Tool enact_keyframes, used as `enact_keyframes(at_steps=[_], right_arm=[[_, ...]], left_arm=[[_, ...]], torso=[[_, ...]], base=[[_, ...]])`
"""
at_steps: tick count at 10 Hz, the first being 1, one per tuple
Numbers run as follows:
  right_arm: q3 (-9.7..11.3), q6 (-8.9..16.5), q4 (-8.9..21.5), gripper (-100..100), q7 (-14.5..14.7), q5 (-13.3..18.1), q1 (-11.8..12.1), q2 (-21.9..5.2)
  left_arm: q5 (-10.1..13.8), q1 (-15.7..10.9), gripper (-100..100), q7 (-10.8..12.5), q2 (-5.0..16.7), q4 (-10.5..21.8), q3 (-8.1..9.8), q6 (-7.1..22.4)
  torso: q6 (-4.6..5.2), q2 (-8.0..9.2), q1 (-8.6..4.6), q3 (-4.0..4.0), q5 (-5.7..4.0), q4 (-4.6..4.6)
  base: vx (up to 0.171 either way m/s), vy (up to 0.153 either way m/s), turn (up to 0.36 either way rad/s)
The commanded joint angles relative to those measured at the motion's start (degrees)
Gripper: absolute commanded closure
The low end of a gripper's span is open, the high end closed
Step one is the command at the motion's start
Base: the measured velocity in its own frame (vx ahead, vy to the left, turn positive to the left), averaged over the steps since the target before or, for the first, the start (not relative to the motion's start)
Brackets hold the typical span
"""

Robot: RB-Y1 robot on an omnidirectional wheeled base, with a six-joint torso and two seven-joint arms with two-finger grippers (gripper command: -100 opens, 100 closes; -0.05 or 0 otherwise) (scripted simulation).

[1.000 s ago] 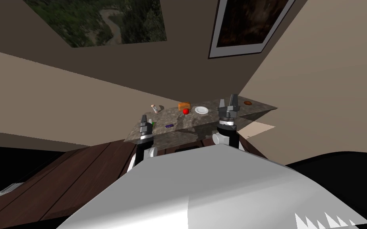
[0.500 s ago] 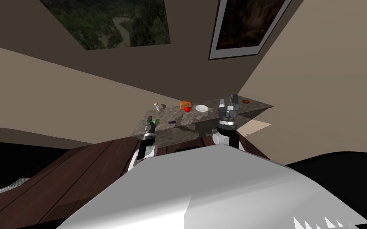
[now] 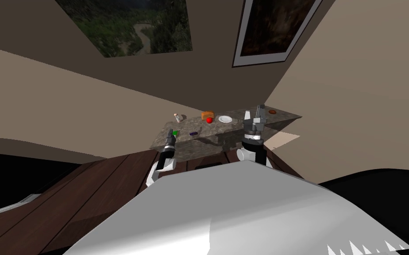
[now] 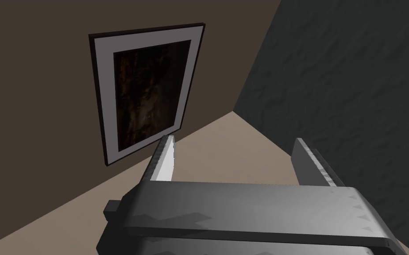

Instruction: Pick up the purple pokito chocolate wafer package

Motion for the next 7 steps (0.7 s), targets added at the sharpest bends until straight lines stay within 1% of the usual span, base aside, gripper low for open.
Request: enact_keyframes(at_steps=[1,2,3,4,5,6,7], right_arm=[[0.0,0.0,0.0,0,0.0,0.0,0.0,0.0],[0.0,0.0,0.0,0,0.0,0.0,0.0,0.0],[0.0,0.0,0.0,0,0.0,0.0,0.0,0.0],[0.0,0.0,0.0,0,0.0,0.0,0.0,0.0],[0.0,0.0,0.0,0,0.0,0.0,0.0,0.0],[0.0,0.0,0.0,0,0.0,0.0,0.0,0.0],[0.0,0.0,0.0,0,0.0,0.0,0.0,0.0]], left_arm=[[0.06,-1.32,-100,0.25,0.32,1.92,0.01,1.87],[0.21,-3.57,-100,0.73,0.88,4.0,-0.03,4.17],[0.21,-3.57,-100,0.73,0.88,4.52,-0.03,5.01],[0.39,-5.9,-100,1.22,1.37,6.72,-0.07,6.89],[0.39,-5.95,-100,1.22,1.37,7.26,-0.07,8.25],[0.59,-8.15,-100,1.71,1.8,9.43,-0.09,9.83],[0.59,-8.44,-100,1.71,1.8,10.11,-0.09,11.57]], torso=[[0.0,0.0,0.0,0.0,0.0,0.0],[0.0,-0.03,-0.04,-0.02,-0.01,0.0],[0.0,0.03,-0.02,0.01,0.0,0.0],[-0.01,-0.01,-0.02,0.0,0.0,0.0],[0.0,0.04,0.0,0.02,0.0,0.01],[-0.01,-0.02,-0.05,0.0,-0.01,0.0],[0.0,-0.02,-0.01,-0.01,0.0,0.0]], base=[[-0.074,0.042,-0.002],[-0.098,0.05,0.004],[-0.083,0.045,-0.003],[-0.101,0.049,0.001],[-0.076,0.039,-0.004],[-0.082,0.053,0.002],[-0.069,0.042,-0.008]])
